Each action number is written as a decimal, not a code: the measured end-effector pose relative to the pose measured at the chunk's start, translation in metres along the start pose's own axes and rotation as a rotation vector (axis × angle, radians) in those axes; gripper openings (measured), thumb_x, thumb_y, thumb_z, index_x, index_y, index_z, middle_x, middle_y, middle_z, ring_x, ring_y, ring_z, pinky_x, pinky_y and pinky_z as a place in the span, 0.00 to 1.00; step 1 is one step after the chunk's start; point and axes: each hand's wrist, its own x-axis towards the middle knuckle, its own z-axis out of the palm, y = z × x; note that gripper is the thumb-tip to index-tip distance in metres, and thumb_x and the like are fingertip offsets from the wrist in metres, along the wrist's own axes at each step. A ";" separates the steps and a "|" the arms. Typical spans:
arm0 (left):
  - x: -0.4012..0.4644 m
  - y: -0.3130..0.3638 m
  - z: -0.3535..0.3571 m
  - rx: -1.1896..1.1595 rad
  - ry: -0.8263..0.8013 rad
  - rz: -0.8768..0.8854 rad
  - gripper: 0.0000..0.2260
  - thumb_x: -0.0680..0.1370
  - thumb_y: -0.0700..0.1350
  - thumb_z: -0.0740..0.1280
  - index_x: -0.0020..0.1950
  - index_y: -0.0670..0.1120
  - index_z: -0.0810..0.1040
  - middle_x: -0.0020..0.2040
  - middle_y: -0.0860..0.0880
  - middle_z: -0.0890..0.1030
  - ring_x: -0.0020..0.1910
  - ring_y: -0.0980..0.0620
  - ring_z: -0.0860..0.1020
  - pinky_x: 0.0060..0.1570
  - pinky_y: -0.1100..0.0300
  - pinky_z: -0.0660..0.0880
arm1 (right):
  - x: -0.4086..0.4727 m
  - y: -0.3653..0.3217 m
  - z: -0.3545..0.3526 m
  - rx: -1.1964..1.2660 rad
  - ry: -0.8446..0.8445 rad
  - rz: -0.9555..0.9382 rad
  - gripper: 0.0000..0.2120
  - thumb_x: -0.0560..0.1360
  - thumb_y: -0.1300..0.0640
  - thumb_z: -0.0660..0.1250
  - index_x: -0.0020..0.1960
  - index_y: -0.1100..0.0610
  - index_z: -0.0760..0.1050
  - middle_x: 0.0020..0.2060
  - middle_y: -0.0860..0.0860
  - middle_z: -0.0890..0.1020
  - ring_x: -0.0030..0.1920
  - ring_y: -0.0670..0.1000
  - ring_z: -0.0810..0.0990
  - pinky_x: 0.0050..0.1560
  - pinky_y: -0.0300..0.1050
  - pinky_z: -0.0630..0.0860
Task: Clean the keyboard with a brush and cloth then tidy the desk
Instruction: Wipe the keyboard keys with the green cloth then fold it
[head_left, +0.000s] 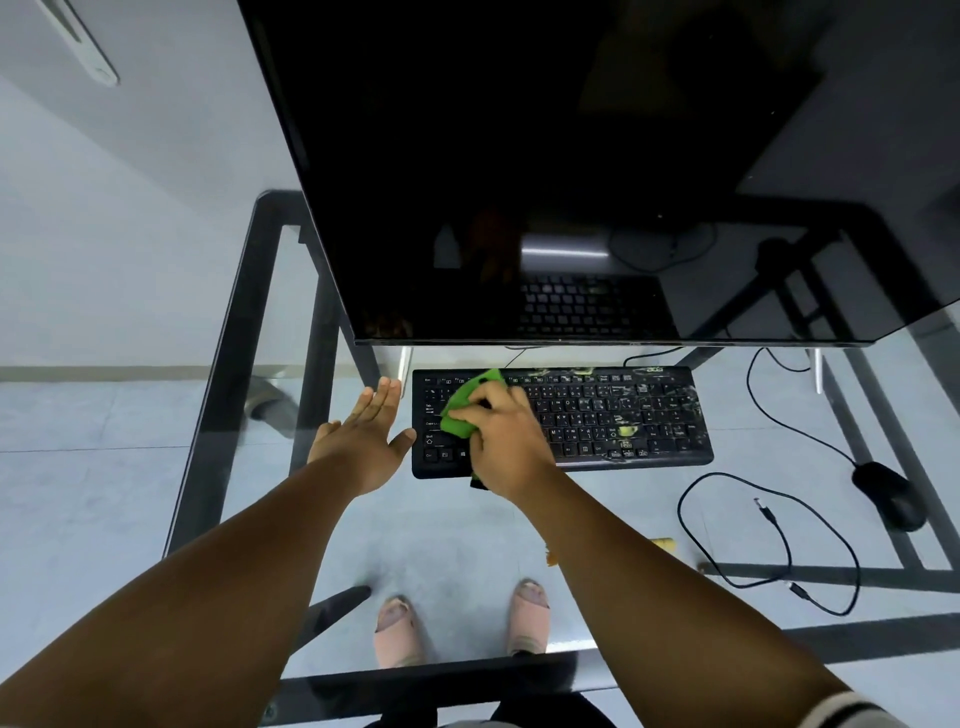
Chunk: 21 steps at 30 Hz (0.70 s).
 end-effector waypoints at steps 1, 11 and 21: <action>0.000 0.000 0.000 -0.003 0.002 0.005 0.30 0.81 0.61 0.46 0.77 0.57 0.33 0.77 0.60 0.36 0.77 0.57 0.39 0.74 0.46 0.51 | 0.002 -0.004 0.001 -0.007 -0.033 -0.029 0.21 0.73 0.67 0.62 0.62 0.52 0.80 0.58 0.49 0.73 0.56 0.54 0.68 0.58 0.47 0.75; 0.000 -0.005 0.000 -0.003 0.002 0.019 0.30 0.81 0.60 0.48 0.77 0.57 0.33 0.77 0.60 0.36 0.77 0.57 0.39 0.74 0.46 0.52 | 0.001 0.001 -0.002 -0.024 -0.024 -0.009 0.21 0.72 0.69 0.63 0.59 0.53 0.81 0.55 0.49 0.74 0.54 0.54 0.67 0.56 0.50 0.76; -0.001 -0.005 -0.003 0.002 -0.024 0.034 0.31 0.81 0.61 0.48 0.77 0.57 0.33 0.77 0.60 0.35 0.77 0.58 0.39 0.73 0.46 0.52 | 0.004 -0.005 -0.003 -0.119 -0.082 -0.009 0.23 0.71 0.68 0.65 0.62 0.49 0.79 0.57 0.48 0.72 0.57 0.54 0.66 0.57 0.50 0.74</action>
